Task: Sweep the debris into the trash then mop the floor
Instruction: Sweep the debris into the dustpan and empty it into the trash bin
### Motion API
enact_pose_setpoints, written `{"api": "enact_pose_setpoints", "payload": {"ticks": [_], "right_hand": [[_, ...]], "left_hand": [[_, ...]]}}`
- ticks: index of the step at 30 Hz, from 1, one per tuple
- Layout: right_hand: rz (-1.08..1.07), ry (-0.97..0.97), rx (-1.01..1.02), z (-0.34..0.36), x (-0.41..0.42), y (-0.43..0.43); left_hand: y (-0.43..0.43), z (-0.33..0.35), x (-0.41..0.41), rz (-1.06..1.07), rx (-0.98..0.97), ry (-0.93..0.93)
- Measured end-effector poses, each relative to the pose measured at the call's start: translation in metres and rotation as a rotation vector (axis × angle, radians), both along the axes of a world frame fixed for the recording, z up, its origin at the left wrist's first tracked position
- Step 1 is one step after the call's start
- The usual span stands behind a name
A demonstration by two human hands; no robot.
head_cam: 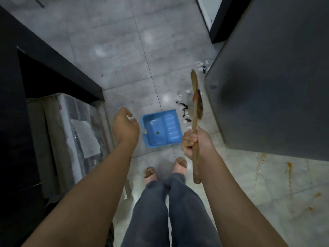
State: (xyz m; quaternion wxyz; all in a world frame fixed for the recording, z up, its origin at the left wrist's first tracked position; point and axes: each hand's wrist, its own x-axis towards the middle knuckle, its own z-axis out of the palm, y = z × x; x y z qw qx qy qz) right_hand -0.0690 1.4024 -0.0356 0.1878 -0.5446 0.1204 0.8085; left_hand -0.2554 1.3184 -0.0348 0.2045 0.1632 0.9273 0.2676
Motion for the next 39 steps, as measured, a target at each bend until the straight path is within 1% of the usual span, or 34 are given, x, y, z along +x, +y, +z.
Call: {"api": "enact_pose_setpoints", "payload": {"ticks": [3, 5, 9, 12, 15, 19, 22, 24, 28, 31, 35, 39], "right_hand": [[-0.023, -0.066, -0.033, -0.003, -0.001, 0.004], [-0.069, -0.059, -0.065, -0.01, -0.012, 0.01], [-0.209, 0.07, -0.092, -0.017, -0.035, 0.019], [-0.242, 0.151, -0.064, -0.012, -0.057, 0.024], [-0.168, 0.108, -0.012, 0.006, -0.087, 0.036], [-0.045, -0.043, 0.06, 0.021, -0.112, 0.057], [-0.012, -0.181, 0.094, 0.013, -0.114, 0.079], [0.002, -0.221, 0.096, -0.002, -0.115, 0.102], [0.004, -0.205, 0.038, -0.036, -0.133, 0.142], [0.052, -0.123, 0.0, -0.046, -0.158, 0.144], [0.084, -0.077, 0.012, -0.024, -0.185, 0.131], [0.144, -0.141, 0.102, 0.005, -0.201, 0.124]], "left_hand": [[0.01, 0.005, -0.008, 0.016, 0.018, 0.019], [0.017, 0.003, -0.022, 0.024, 0.018, 0.029], [0.023, 0.0, -0.041, 0.02, 0.001, 0.039], [0.03, 0.0, -0.056, 0.03, -0.023, 0.03], [0.043, 0.004, -0.086, 0.027, -0.025, 0.015], [0.066, 0.01, -0.119, 0.009, 0.024, 0.009], [0.081, 0.01, -0.134, -0.009, 0.028, 0.014], [0.09, 0.008, -0.142, -0.027, 0.03, 0.027], [0.105, 0.002, -0.156, -0.047, 0.046, 0.046], [0.112, 0.001, -0.164, 0.018, 0.046, 0.028], [0.13, 0.005, -0.176, 0.076, 0.054, 0.0], [0.149, 0.012, -0.189, 0.089, 0.066, 0.029]]}}
